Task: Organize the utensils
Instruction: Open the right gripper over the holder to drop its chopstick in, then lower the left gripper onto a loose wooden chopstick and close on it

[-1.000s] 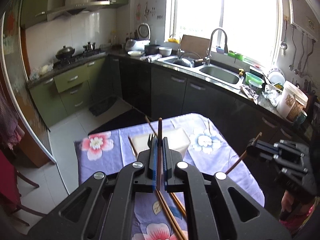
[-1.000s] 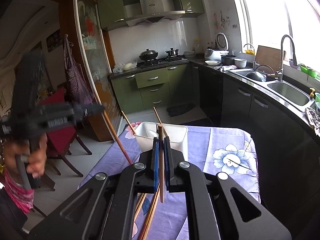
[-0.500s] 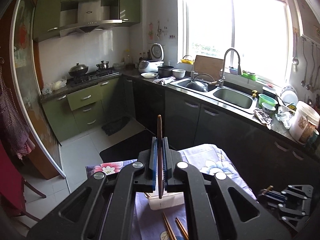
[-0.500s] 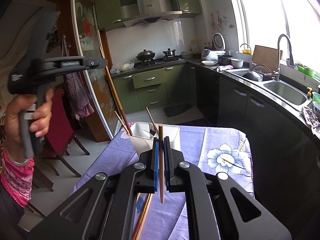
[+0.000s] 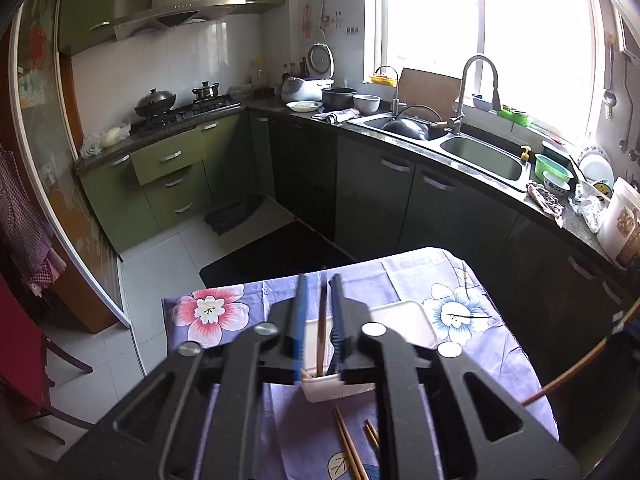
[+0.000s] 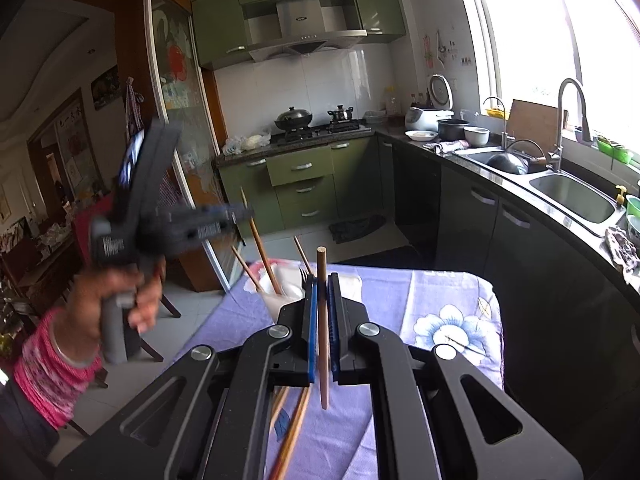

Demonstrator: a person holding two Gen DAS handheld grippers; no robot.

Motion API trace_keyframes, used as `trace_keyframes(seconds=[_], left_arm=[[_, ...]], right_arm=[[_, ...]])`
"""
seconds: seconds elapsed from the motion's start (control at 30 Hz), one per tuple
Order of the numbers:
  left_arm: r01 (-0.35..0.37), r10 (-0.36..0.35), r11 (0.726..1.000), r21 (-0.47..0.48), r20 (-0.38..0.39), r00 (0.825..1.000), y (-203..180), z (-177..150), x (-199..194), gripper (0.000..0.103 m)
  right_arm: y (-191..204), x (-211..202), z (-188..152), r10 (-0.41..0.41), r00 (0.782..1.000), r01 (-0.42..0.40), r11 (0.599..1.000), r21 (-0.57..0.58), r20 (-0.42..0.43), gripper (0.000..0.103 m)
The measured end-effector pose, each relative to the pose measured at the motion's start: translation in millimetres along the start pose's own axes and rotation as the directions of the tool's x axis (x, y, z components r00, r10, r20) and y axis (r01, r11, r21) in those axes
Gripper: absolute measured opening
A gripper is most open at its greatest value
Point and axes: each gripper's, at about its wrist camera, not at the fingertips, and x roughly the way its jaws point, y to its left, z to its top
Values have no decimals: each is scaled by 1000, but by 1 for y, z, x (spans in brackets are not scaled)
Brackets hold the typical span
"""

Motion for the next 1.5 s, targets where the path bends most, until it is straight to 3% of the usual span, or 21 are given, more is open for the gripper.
trace_keyframes(seconds=[0.2, 0.37, 0.57, 0.8, 1.07, 1.17, 1.37, 1.5], left_arm=[[26, -26, 1000, 0, 47, 999, 6, -7, -30, 24], [43, -44, 999, 16, 61, 997, 7, -24, -53, 25], [61, -62, 998, 17, 37, 997, 17, -46, -62, 25], [56, -56, 998, 8, 9, 998, 24, -55, -58, 27], [91, -92, 996, -16, -109, 990, 20, -83, -27, 28], [108, -113, 993, -36, -173, 978, 16, -104, -5, 28], [121, -147, 988, -98, -320, 936, 7, -150, 49, 28], [93, -139, 987, -132, -401, 905, 4, -174, 85, 28]], right_arm=[[0, -3, 47, -4, 995, 1, 999, 37, 97, 6], [-7, 10, 85, -55, 983, 43, 997, 71, 173, 6], [-21, 58, 96, -99, 987, 87, 991, 99, 124, 6], [-26, 112, 68, -99, 995, 100, 992, 83, -7, 7], [-22, 98, 44, -63, 998, 64, 996, 60, -9, 8], [-20, 89, 24, -58, 998, 59, 997, 43, -31, 16], [-38, 99, -45, -73, 988, 83, 994, 69, -135, 16], [-60, 118, -95, -62, 976, 92, 986, 136, -210, 16]])
